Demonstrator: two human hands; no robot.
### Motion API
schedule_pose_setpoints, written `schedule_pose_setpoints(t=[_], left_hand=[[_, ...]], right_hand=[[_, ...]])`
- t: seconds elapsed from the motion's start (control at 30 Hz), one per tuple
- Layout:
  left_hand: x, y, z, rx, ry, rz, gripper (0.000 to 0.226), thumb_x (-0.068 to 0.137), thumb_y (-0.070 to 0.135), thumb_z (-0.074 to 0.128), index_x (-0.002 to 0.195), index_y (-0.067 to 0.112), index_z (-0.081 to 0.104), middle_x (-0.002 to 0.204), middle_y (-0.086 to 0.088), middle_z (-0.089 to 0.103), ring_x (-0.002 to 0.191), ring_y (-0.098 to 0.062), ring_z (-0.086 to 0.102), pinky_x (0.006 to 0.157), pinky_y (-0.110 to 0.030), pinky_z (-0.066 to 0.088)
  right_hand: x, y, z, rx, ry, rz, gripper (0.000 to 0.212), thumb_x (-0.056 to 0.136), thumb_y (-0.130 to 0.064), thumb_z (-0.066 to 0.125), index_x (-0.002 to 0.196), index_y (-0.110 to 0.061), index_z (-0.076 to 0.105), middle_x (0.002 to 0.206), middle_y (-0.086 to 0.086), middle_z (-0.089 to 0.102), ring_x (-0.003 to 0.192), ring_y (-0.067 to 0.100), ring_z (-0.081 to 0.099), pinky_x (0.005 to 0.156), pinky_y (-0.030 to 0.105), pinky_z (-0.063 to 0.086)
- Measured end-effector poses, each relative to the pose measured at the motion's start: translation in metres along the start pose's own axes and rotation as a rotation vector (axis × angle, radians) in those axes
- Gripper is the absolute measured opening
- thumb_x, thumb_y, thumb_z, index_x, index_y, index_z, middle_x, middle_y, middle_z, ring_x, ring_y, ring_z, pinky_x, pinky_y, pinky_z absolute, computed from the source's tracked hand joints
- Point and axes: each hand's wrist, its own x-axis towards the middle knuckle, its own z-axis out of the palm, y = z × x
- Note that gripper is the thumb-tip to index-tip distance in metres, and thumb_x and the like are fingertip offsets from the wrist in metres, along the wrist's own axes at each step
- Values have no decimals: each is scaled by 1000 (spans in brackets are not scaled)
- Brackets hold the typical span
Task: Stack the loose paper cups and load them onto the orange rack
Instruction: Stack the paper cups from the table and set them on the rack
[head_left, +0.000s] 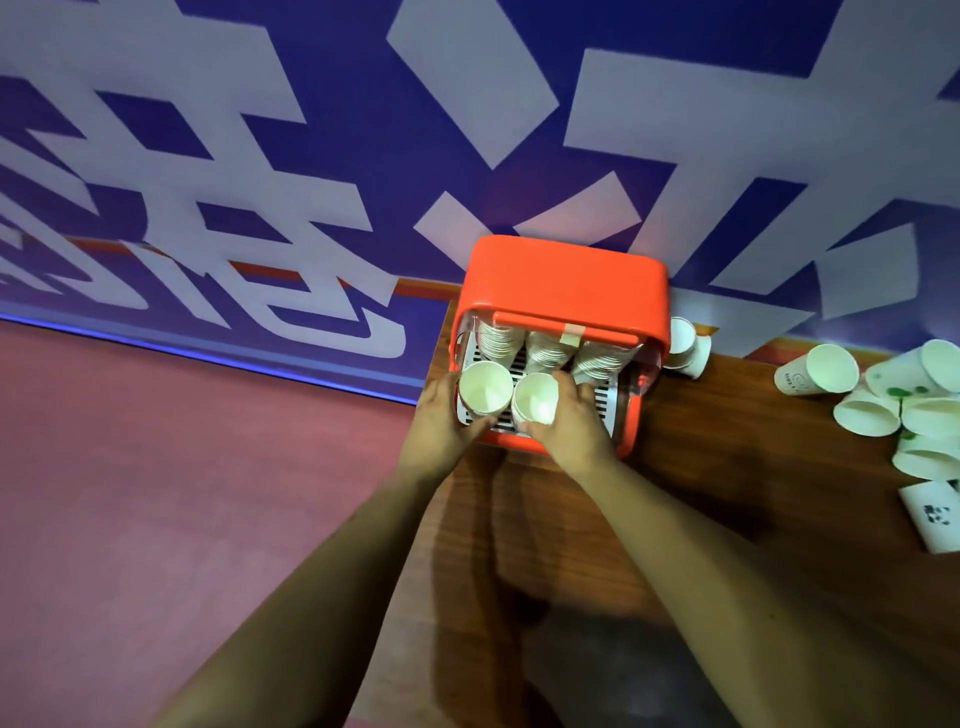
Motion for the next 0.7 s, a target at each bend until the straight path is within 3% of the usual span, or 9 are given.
schedule_pose_setpoints(t=[0.17,0.3,0.47,0.6,0.7], left_hand=[[3,-8,4,16,12,-43,92,71,57,79,146,32,33,141,3,51,130,-19,46,107,-39,43],[4,-9,11,20,64,-65,77,73,54,79,137,26,44,131,0,58,124,-21,50,101,-43,47],[4,-8,13,20,86,-68,84,76,52,78,141,32,28,128,-3,59,123,-24,52,100,-44,49],[2,-8,11,-10,63,-73,83,77,53,76,142,35,29,130,-1,58,125,-22,50,101,-44,48],[-7,-2,9,-22,75,-83,78,80,51,74,143,25,35,126,-3,54,122,-19,45,102,-37,43]], right_hand=[[1,6,7,14,-4,-3,84,75,-29,81,144,-23,34,136,11,43,120,32,52,91,38,45],[7,6,11,15,44,17,85,77,-29,79,147,-19,32,139,10,44,123,30,51,91,37,45],[15,5,15,27,92,26,81,78,-30,78,144,-15,34,140,10,45,121,31,52,92,38,46],[13,7,13,41,73,38,91,75,-31,80,147,-10,29,142,13,42,127,31,47,97,38,43],[1,9,3,51,91,36,85,79,-35,76,145,-5,33,143,16,41,131,32,44,100,35,40]])
